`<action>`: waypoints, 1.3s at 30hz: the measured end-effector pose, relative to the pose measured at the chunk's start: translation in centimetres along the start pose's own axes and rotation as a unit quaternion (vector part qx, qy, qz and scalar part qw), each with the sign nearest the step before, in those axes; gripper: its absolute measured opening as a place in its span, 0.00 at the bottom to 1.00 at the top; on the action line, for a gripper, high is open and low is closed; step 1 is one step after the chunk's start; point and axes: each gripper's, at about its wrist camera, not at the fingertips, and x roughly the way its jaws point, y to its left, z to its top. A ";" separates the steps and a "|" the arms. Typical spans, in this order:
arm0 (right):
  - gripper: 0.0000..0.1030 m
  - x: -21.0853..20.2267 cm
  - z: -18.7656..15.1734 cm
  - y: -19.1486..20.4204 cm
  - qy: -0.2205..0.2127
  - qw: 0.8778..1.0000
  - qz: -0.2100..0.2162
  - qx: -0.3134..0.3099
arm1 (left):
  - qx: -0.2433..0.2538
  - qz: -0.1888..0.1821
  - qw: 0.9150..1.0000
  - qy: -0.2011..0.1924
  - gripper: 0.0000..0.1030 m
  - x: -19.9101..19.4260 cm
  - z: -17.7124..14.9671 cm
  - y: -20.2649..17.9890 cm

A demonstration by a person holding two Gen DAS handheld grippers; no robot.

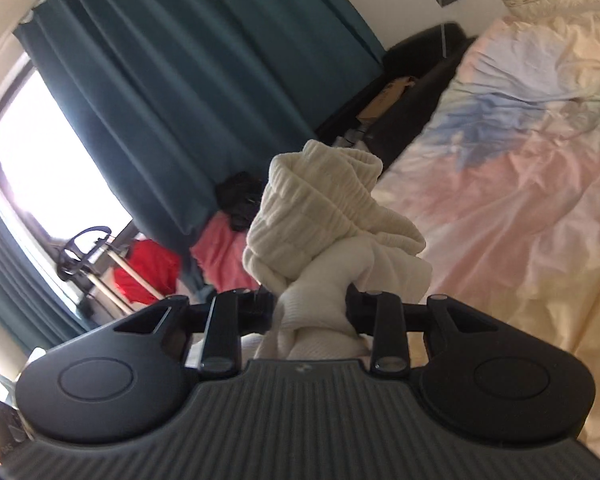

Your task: Fold clothes

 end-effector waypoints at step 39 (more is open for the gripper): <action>0.79 -28.3 -6.7 11.9 0.006 0.983 -0.035 -0.179 | 0.195 0.090 0.974 -0.068 1.00 -33.0 -3.6 -18.0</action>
